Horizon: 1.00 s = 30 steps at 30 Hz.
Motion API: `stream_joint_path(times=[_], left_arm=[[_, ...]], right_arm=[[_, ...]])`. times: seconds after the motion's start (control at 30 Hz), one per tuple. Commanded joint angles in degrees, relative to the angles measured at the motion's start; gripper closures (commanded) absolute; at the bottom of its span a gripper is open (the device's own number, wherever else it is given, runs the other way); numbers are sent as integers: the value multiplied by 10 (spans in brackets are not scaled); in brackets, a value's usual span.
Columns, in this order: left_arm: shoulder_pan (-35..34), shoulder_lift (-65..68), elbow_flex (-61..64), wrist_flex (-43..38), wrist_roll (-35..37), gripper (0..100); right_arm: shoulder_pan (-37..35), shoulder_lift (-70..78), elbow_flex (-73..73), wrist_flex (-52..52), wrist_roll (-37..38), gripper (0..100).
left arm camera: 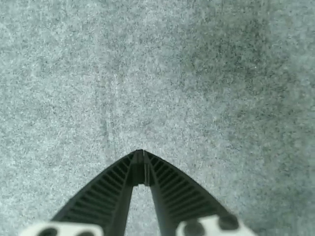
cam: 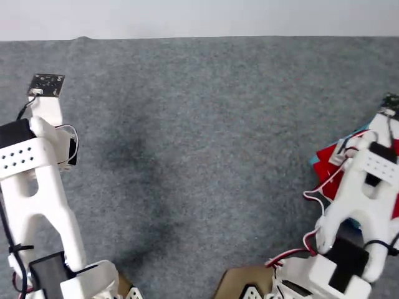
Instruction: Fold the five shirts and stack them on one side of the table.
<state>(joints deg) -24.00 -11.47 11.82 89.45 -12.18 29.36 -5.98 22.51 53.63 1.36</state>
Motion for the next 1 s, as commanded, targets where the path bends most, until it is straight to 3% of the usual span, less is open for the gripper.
stream_joint_path(times=[0.0,0.23,0.47,0.6,0.77,0.97], left_arm=[[2,-27,-4,4,-1,997],[2,-26,-4,1,-1,997],[2,-26,-4,1,-2,997],[2,-27,-4,4,-4,997],[2,-27,-4,4,-4,997],[4,-27,-7,19,-3,997]], right_arm=[[21,-67,-67,63,-2,987],[25,-97,-73,155,-2,887],[25,-97,48,95,-2,989],[25,-101,115,39,-1,988],[27,-127,70,76,-1,988],[80,-188,-1,90,18,984]])
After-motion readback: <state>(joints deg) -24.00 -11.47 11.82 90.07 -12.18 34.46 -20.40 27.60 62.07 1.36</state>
